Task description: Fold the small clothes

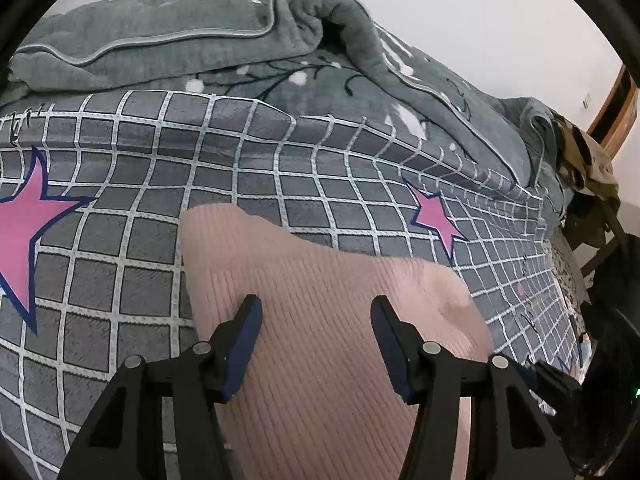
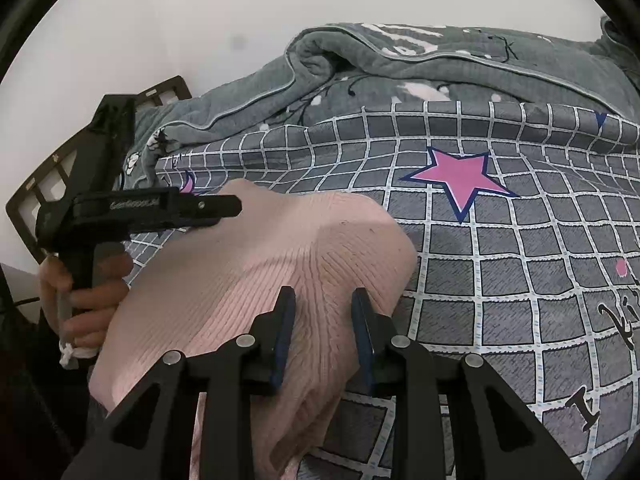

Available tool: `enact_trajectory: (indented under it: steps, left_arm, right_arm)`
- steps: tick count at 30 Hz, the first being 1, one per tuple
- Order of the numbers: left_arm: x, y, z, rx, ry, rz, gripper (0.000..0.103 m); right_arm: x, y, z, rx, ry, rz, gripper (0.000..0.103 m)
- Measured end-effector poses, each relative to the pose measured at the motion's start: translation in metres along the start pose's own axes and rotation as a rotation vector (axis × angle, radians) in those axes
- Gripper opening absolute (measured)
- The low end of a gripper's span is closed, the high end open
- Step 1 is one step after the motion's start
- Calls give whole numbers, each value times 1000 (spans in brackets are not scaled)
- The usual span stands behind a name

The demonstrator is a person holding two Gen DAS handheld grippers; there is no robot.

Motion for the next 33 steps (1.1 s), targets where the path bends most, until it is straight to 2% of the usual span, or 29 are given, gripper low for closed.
enact_trajectory:
  steps: [10, 14, 16, 19, 22, 26, 33]
  left_arm:
    - [7, -5, 21, 18, 46, 12, 53]
    - [23, -20, 37, 17, 88, -40, 53]
    - [30, -29, 44, 24, 85, -50, 54]
    - [42, -45, 57, 47, 132, -84, 57]
    - [59, -60, 67, 49, 167, -144, 62]
    - [74, -80, 73, 37, 224, -194, 66]
    - [89, -105, 84, 26, 247, -199, 68]
  right_arm:
    - [-2, -3, 10, 10, -1, 13, 30]
    - [-11, -16, 23, 30, -20, 48, 32]
    - [-17, -25, 28, 34, -32, 71, 33]
    - [-23, -34, 38, 48, -22, 93, 33]
    - [-28, -40, 46, 51, -20, 107, 38]
    - [-25, -48, 46, 28, -57, 104, 38]
    - [-23, -59, 53, 14, -146, 109, 38]
Point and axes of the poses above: each gripper's, at about its wrist camera, not at the fingertips, and z roughly against the way its jaws point, x to its right, y to its top, the point moved 3 cm from there along -z, roughly the way its jaws point, and after that the axes turned 15 degrees about -z, right-handed, at the moved point
